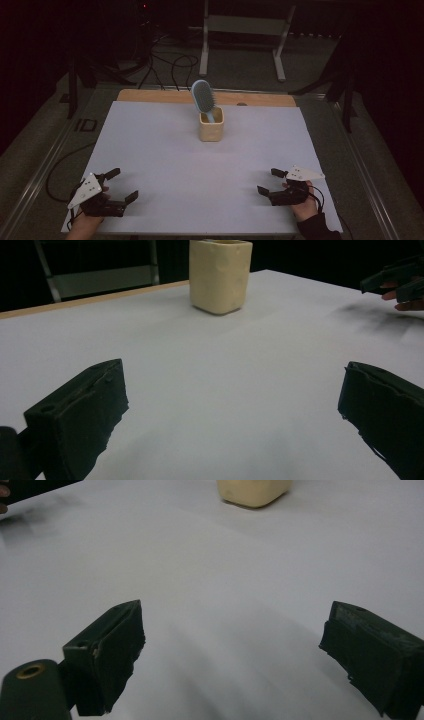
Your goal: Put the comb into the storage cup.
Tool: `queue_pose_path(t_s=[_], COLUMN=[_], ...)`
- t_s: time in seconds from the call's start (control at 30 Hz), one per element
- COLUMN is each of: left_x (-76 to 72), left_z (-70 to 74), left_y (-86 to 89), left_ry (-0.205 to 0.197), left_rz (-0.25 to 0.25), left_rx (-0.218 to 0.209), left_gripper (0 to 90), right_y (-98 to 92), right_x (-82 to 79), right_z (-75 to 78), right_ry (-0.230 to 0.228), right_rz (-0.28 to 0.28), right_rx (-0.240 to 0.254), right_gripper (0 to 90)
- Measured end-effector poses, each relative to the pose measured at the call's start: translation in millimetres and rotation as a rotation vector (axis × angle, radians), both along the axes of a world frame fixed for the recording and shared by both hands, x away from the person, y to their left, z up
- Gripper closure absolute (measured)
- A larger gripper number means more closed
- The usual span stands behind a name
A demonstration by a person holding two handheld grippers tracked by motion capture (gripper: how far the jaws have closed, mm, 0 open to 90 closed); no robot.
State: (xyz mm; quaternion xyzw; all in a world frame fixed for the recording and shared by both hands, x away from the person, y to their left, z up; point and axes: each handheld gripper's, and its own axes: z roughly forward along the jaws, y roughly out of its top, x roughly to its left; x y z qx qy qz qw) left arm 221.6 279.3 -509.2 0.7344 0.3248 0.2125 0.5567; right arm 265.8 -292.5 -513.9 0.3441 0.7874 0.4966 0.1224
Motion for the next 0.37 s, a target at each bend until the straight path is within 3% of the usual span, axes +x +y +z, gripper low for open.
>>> queue_pose_path(t_s=[0.37], left_x=[-0.6], left_z=[0.1], left_y=[0.1], left_ry=[-0.001], left_rz=[0.001], left_rx=[0.000], left_gripper=[0.0], right_y=[0.4], right_x=[0.0], right_z=[0.2], right_ry=[-0.005], right_rz=[0.006], right_rx=[0.000], right_gripper=[9.3])
